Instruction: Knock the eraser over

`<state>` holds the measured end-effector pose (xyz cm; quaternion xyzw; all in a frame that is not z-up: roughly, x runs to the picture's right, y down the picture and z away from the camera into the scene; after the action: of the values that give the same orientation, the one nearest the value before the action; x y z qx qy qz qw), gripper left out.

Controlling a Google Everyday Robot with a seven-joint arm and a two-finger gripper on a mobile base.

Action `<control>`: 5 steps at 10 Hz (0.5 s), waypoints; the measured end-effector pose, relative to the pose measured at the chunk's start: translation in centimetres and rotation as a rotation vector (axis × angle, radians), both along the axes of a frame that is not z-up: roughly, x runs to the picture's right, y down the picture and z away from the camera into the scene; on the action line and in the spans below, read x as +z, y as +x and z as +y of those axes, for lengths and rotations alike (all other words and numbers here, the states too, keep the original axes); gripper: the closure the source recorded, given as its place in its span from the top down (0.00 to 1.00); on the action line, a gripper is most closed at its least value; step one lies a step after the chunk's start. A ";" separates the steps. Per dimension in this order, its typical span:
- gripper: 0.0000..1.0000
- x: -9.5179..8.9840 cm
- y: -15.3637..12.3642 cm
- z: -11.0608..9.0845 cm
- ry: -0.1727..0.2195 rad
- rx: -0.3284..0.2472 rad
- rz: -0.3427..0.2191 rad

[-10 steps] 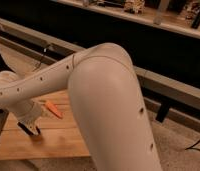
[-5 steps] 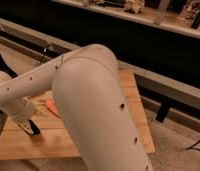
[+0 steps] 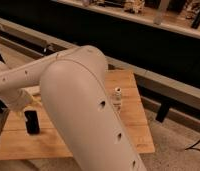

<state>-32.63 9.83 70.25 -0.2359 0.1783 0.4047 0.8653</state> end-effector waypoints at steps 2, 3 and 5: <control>0.65 1.0 -1.3 -3.1 0.132 0.143 -0.036; 0.65 1.2 -1.4 -4.8 0.209 0.229 -0.070; 0.65 1.0 -1.9 -6.1 0.268 0.304 -0.112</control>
<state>-34.49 3.71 71.25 -0.1650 0.0368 0.5368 0.8266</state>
